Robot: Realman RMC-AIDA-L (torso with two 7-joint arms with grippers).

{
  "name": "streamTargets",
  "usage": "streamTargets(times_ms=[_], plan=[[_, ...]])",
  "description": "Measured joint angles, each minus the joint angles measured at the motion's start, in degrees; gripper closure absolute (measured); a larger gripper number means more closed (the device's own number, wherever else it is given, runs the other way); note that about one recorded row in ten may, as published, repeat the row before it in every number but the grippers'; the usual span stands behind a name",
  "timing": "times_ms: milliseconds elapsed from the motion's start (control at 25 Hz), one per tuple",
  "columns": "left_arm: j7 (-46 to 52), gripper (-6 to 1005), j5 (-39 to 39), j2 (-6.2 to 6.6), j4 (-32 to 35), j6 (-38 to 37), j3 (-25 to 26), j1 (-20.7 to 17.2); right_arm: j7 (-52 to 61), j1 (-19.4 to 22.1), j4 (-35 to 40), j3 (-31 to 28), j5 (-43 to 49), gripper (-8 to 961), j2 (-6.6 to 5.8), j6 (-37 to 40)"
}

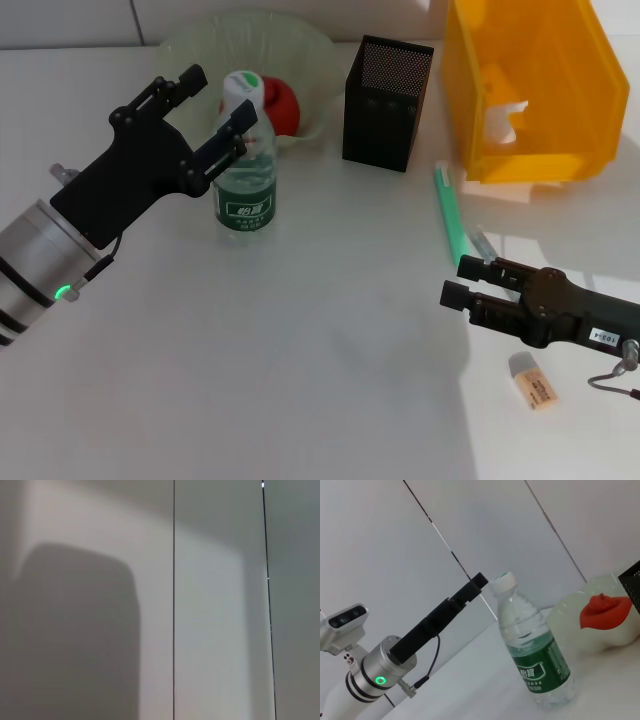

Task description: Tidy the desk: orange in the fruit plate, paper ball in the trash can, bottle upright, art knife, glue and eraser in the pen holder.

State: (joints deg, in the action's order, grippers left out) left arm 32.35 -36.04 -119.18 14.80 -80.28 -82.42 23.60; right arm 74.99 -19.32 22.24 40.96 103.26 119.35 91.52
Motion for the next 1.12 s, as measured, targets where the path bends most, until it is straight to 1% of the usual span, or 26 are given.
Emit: streamTargets(times_ms=[200, 320, 400, 440, 480, 520, 560, 600, 640, 680, 760, 800, 840, 880, 960, 1000, 1040, 1080, 1120], plan=[[0.0, 280, 2.4, 0.0, 0.0, -4.0, 0.2, -1.0, 0.0, 0.2, 0.0, -0.4, -0.7, 272, -0.09, 0.3], [1.6, 194, 6.3, 0.08, 0.1, -9.5, 0.2, -2.9, 0.0, 0.3, 0.0, -1.6, -0.7, 272, -0.13, 1.1], [4.6, 137, 7.2, 0.53, 0.5, -12.2, 0.2, -4.0, 0.0, 0.5, 0.4, -2.8, -0.8, 272, -0.28, 2.0], [6.4, 137, 6.9, 1.06, 0.9, -13.3, 0.2, -4.4, 0.5, 0.7, 0.8, -3.6, -0.8, 272, -0.45, 2.7], [7.9, 137, 6.1, 1.82, 1.1, -14.0, 0.2, -4.5, 1.3, 0.9, 1.5, -4.3, -0.8, 272, -0.73, 3.5], [9.8, 138, 4.7, 3.08, 1.3, -14.9, 0.1, -4.6, 2.7, 1.0, 2.5, -4.7, -0.8, 272, -1.12, 4.4], [11.5, 138, 2.7, 4.53, 1.5, -15.8, 0.1, -4.7, 4.5, 1.1, 3.7, -5.0, -0.7, 272, -1.72, 5.6], [13.6, 138, 0.2, 6.63, 1.8, -16.7, 0.1, -4.6, 6.5, 1.2, 5.0, -5.1, -0.7, 272, -2.36, 6.8], [16.8, 138, -4.2, 8.83, 2.6, -17.7, 0.1, -4.4, 8.3, 1.3, 6.4, -5.2, -0.7, 272, -3.09, 8.0], [19.2, 138, -7.6, 10.5, 3.4, -18.3, 0.2, -4.2, 10.8, 1.4, 8.4, -5.4, -0.7, 272, -3.93, 9.8], [24.9, 139, -16.6, 13.27, 6.5, -19.0, 0.4, -4.0, 15.9, 1.4, 12.4, -5.8, -0.7, 272, -5.04, 12.3], [27.6, 139, -20.9, 14.02, 8.1, -18.9, 0.6, -3.9, 19.6, 1.3, 15.3, -5.8, -0.6, 272, -5.51, 13.2], [29.8, 139, -24.8, 14.27, 9.8, -18.4, 1.5, -3.8, 23.3, 1.1, 18.5, -5.7, -0.2, 272, -5.84, 13.7], [31.8, 140, -29.0, 14.16, 11.0, -17.9, 3.0, -3.8, 27.7, 0.8, 22.0, -5.4, 0.3, 272, -6.17, 14.1], [34.1, 140, -35.9, 13.35, 12.5, -16.7, 6.7, -3.6, 36.6, 0.0, 31.0, -4.9, 3.0, 272, -6.27, 14.9], [34.9, 140, -39.3, 12.8, 13.0, -16.2, 8.8, -3.4, 41.7, -0.7, 36.9, -4.5, 5.1, 273, -6.12, 15.3], [34.9, 140, -39.3, 12.8, 13.0, -16.2, 8.8, -3.4, 46.9, -1.3, 43.7, -3.8, 7.9, 273, -5.78, 15.6], [36.7, 140, -47.4, 11.8, 13.5, -15.3, 13.5, -2.7, 51.3, -1.9, 49.2, -3.2, 10.7, 273, -5.48, 15.7], [37.4, 140, -49.8, 11.33, 13.8, -15.3, 16.0, -2.3, 56.0, -2.8, 55.7, -1.8, 14.1, 273, -5.13, 16.0]])
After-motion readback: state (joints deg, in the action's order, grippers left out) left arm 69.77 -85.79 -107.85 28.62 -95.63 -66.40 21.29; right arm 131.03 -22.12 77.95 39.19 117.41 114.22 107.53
